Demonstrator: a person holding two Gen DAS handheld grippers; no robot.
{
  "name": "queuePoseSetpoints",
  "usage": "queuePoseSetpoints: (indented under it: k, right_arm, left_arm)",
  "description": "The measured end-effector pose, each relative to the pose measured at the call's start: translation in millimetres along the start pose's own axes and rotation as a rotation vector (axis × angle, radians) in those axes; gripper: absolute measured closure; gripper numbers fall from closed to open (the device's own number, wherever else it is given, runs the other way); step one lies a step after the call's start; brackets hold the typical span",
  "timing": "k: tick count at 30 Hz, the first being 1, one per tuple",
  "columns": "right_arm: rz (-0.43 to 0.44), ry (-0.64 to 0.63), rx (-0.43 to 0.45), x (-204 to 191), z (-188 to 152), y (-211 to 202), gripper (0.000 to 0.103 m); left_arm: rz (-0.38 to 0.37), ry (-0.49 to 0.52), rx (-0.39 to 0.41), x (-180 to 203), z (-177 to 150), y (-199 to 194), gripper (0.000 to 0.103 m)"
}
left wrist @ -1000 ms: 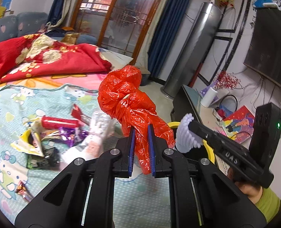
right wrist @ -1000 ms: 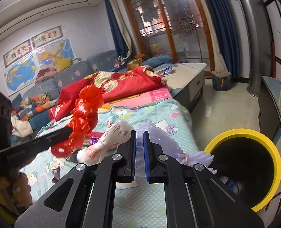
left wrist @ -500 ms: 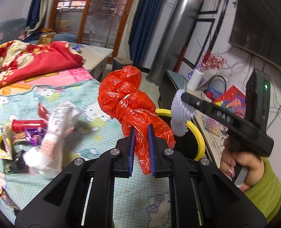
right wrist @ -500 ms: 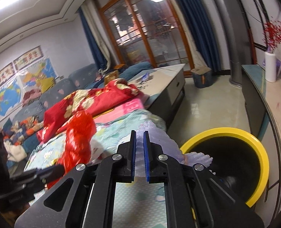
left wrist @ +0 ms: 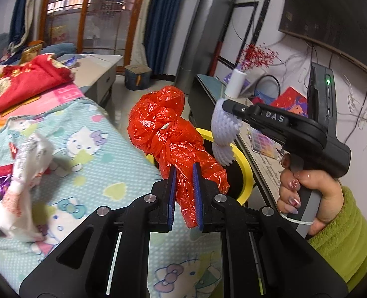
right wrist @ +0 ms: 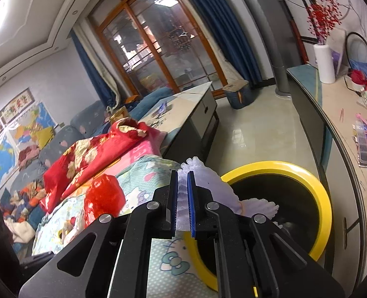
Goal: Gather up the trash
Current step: 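Carry the red bag and lavender net over the bin and open both tools, then move both open tools back over the remaining trash on the bed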
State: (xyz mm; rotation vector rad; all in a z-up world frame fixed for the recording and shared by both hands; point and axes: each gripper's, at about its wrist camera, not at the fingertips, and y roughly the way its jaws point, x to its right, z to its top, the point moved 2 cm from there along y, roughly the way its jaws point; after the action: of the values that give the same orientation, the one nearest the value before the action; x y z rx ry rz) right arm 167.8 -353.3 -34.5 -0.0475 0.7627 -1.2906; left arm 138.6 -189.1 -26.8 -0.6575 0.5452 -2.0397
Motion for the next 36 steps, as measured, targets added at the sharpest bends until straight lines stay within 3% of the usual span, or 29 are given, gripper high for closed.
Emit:
queuePoseSetpoints:
  k: [17, 19, 20, 21, 23, 27, 36]
  right_arm:
    - [-0.059, 0.099, -0.034, 52.1, -3.6, 7.1, 0.093]
    - [-0.091, 0.104, -0.049, 56.0, -4.4, 10.7, 0.083]
    - [-0.115, 0.11, -0.039, 59.0, -4.8, 10.0, 0.061]
    - [-0.143, 0.112, -0.024, 61.4, -5.4, 8.3, 0.054]
    - [-0.18, 0.087, -0.021, 62.2, -5.5, 7.5, 0.054]
    - [-0.255, 0.052, -0.019, 65.3, -8.5, 8.1, 0.047]
    - [-0.286, 0.003, -0.027, 56.3, -11.5, 8.3, 0.043]
  left_arm:
    - [-0.03, 0.047, -0.08, 29.0, -7.5, 63.9, 0.094]
    - [-0.06, 0.039, -0.092, 30.9, -9.6, 73.4, 0.081]
    - [-0.066, 0.029, -0.092, 29.7, -9.2, 77.3, 0.055]
    - [-0.074, 0.013, -0.085, 28.3, -9.8, 79.6, 0.036]
    - [-0.081, 0.002, -0.08, 27.1, -9.4, 80.6, 0.035]
    - [-0.073, 0.002, -0.057, 25.7, -7.1, 75.6, 0.015]
    - [-0.04, -0.046, -0.008, 11.3, -1.7, 55.4, 0.011]
